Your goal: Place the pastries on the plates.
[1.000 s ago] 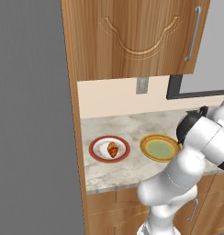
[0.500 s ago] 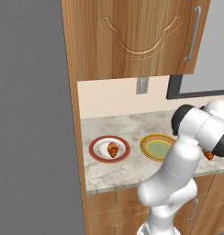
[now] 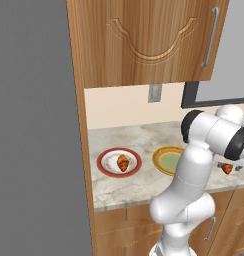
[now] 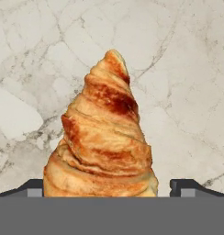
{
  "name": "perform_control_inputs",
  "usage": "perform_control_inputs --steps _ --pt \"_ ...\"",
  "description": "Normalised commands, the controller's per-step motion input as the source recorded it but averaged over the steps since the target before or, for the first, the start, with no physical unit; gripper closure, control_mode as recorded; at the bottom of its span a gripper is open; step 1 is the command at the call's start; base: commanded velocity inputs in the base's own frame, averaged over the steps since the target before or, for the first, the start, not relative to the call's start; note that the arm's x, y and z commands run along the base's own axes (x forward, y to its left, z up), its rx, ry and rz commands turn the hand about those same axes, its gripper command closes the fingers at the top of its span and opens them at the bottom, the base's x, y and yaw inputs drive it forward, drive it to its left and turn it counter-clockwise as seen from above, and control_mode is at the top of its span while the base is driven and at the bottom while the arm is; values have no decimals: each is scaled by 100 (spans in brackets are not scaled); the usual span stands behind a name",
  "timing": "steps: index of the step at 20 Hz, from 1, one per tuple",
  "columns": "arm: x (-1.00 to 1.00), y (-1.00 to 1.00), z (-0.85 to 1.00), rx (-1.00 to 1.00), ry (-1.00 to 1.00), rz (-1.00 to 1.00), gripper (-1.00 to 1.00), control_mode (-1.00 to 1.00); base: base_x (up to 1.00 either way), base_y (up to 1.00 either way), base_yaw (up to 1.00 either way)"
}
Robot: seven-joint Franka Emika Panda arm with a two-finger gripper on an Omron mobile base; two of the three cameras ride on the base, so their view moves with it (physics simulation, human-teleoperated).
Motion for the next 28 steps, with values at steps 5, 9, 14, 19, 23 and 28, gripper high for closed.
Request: perform_control_inputs --steps 5,9,14,19,23,28 --pt "0 0 -4 0 0 0 100 -100 0 0 0" --pt "2 0 1 0 -1 0 100 -100 0 0 0" --pt "0 36 48 0 -13 0 100 -100 0 0 0" --pt "-2 84 43 -5 -7 5 100 -100 0 0 0" --pt "0 85 43 -10 -13 12 100 -100 0 0 0" --pt "0 86 35 -15 -26 6 100 -100 0 0 0"
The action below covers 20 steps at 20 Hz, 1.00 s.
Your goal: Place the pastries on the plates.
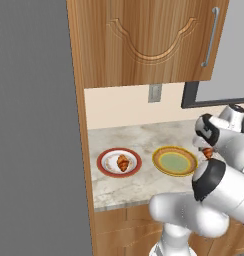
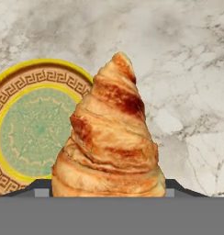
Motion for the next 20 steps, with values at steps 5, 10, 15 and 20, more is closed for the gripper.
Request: perform_control_inputs --steps 5,10,15,20 --pt "-1 54 29 -5 -9 1 100 -100 0 0 0" --pt "0 24 20 0 2 0 100 -100 0 0 0" --pt "5 31 -4 0 2 -4 100 -100 0 0 0" --pt "30 18 -17 0 11 -2 100 -100 0 0 0"
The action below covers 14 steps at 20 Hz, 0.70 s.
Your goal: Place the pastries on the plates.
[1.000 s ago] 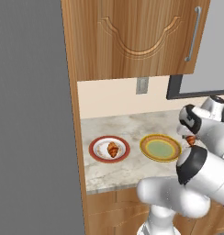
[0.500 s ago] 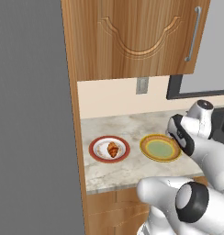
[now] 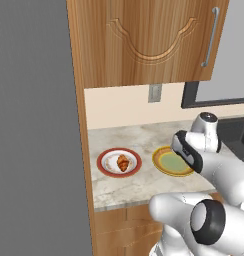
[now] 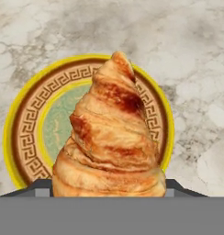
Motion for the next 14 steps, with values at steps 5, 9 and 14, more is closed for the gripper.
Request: perform_control_inputs --steps 5,9,14 --pt "43 6 -31 0 13 0 100 -100 0 0 0" --pt "22 7 -28 0 13 0 100 -100 0 0 0" --pt "9 10 -20 0 9 0 100 -100 0 0 0"
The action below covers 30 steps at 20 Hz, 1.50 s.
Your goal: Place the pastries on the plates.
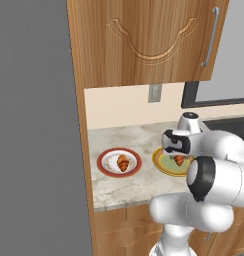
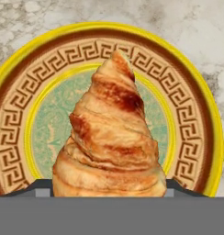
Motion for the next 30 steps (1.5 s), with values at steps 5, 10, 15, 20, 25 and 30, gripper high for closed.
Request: perform_control_inputs --steps 5,10,15,20,25,30 --pt "4 11 -10 0 2 0 -100 -100 0 0 0" --pt "0 2 -2 0 0 0 -100 -100 0 0 0" --pt "0 0 0 0 0 0 -100 -100 0 0 0" --pt "0 0 0 0 0 -1 -100 -100 0 0 0" --pt "-21 6 12 0 -6 0 -100 -100 0 0 0" --pt "-57 9 31 0 -3 0 -100 -100 0 0 0"
